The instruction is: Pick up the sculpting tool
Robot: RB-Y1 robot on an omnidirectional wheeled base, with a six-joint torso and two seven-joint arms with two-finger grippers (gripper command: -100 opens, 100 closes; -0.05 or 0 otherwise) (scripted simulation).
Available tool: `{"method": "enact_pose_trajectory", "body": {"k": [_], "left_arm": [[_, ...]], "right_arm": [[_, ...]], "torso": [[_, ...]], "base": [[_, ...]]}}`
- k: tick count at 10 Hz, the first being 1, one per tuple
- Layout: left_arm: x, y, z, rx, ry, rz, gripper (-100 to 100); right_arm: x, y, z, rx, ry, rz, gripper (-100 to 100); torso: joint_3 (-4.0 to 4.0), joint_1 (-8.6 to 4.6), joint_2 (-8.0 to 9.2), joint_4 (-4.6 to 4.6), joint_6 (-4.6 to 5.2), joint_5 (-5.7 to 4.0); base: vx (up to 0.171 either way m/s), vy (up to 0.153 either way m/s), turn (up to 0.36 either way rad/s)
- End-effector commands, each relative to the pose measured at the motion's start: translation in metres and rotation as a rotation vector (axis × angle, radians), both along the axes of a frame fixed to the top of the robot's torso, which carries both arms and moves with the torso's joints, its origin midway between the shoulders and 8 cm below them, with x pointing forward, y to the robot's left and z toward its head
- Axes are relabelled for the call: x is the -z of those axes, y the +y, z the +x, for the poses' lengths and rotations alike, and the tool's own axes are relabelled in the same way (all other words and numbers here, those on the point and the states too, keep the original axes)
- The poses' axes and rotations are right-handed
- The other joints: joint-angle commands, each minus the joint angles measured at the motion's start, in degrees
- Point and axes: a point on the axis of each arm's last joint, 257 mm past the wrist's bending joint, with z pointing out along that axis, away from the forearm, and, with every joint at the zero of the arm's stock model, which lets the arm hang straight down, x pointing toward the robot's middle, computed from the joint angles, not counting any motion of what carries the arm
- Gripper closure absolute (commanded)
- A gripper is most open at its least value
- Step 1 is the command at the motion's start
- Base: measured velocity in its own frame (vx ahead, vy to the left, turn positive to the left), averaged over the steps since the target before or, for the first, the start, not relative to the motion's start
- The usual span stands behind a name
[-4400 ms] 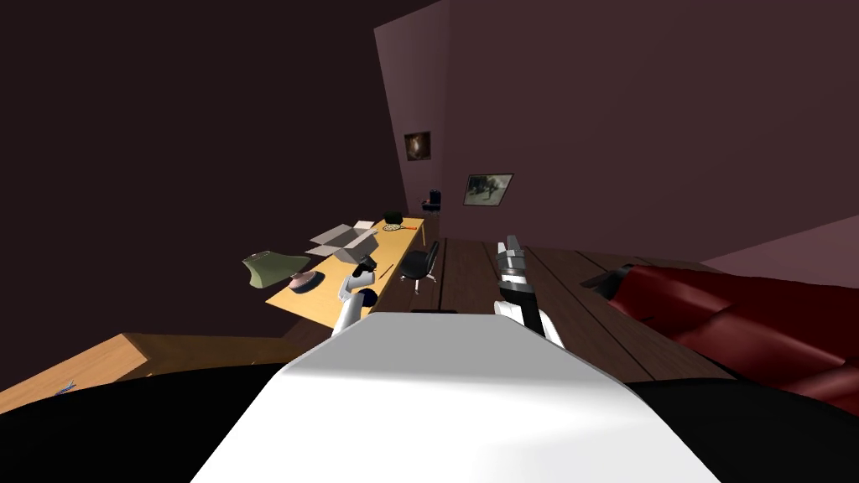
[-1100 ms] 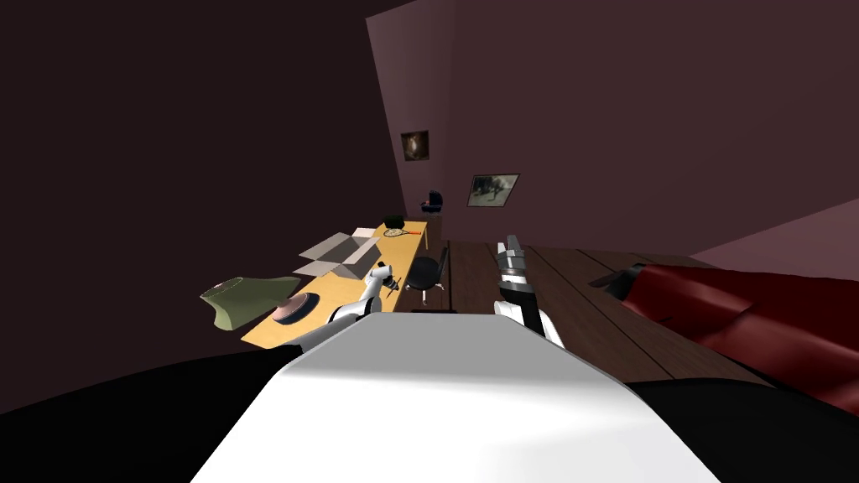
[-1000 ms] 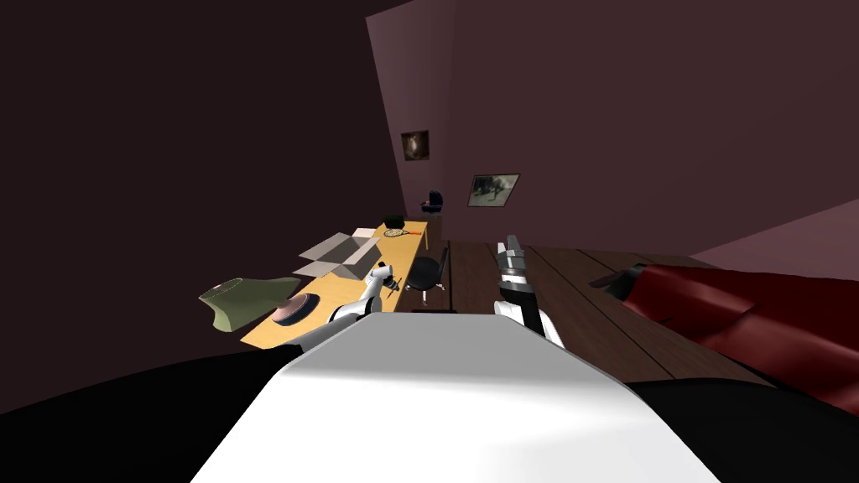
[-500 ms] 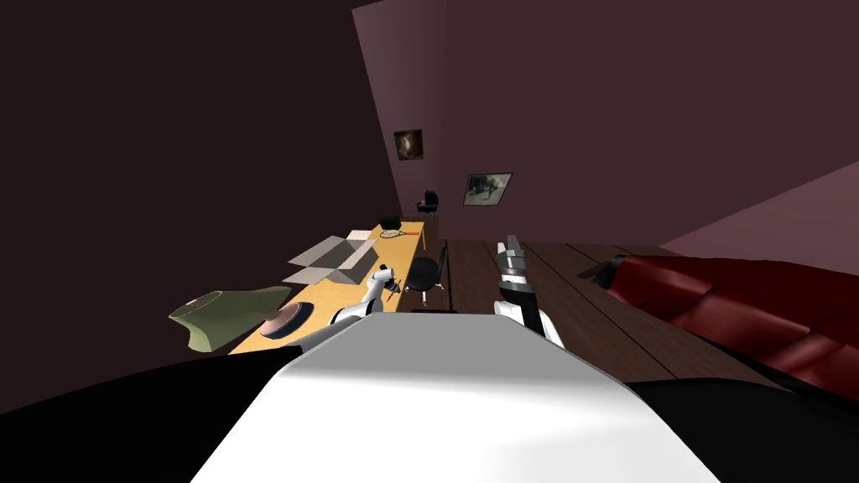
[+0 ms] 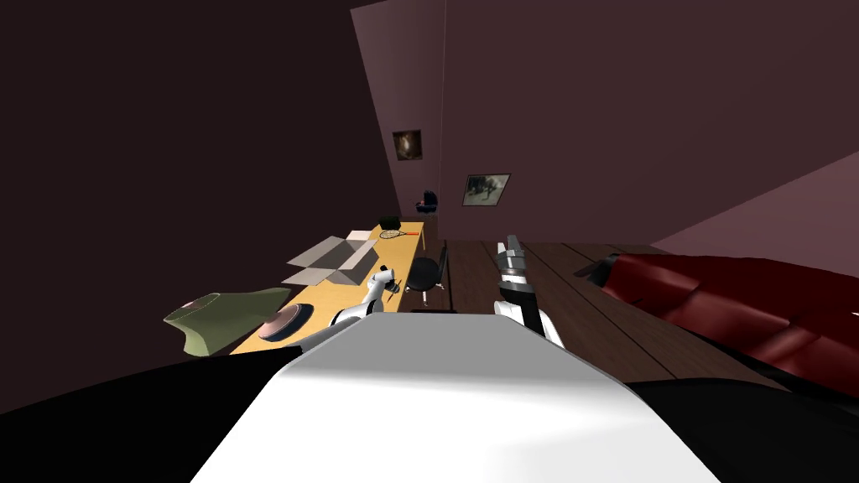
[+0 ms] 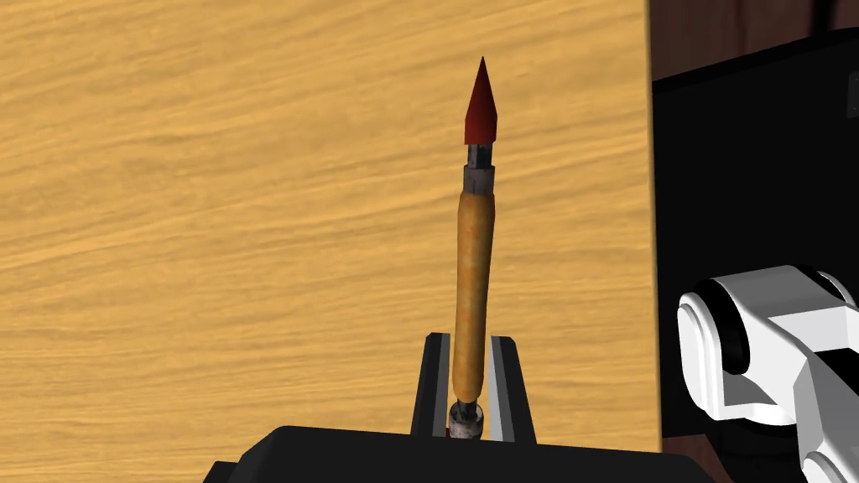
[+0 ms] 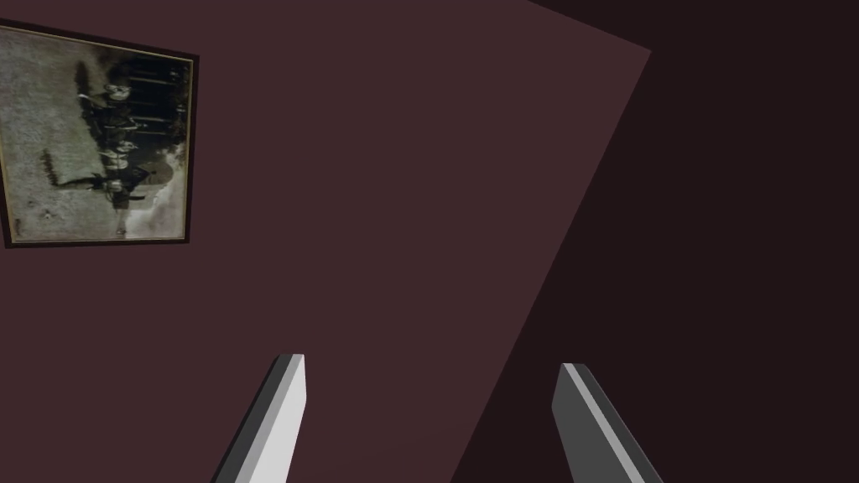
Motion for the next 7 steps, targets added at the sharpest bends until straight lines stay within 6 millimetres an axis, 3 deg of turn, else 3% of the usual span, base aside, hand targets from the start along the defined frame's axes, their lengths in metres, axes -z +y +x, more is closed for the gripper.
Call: {"method": "enact_pose_trajectory", "body": {"k": [1,2,3,4,7], "left_arm": [[0.000,0.000,0.000,0.000,0.000,0.000,100],[0.000,0.000,0.000,0.000,0.000,0.000,100],[0.000,0.000,0.000,0.000,0.000,0.000,0],[-0.006,0.005,0.005,0.020,0.000,0.001,100],[-0.021,0.011,0.016,0.059,0.001,0.001,100]], "right_arm": [[0.000,0.000,0.000,0.000,0.000,0.000,0],[0.000,0.000,0.000,0.000,0.000,0.000,0],[0.000,0.000,0.000,0.000,0.000,0.000,0],[0.000,0.000,0.000,0.000,0.000,0.000,0],[0.000,0.000,0.000,0.000,0.000,0.000,0]], "torso": [[0.00,0.00,0.00,0.00,0.00,0.00],[-0.01,0.01,-0.02,0.00,0.00,0.00],[-0.01,0.01,-0.02,0.00,0.00,0.00],[-0.01,0.01,-0.03,0.00,0.00,0.00],[-0.03,-0.37,-0.07,0.00,0.00,-0.08]], "base": [[0.000,0.000,0.000],[0.000,0.000,0.000],[0.000,0.000,0.000],[0.006,-0.048,0.215],[0.011,-0.092,0.146]]}}
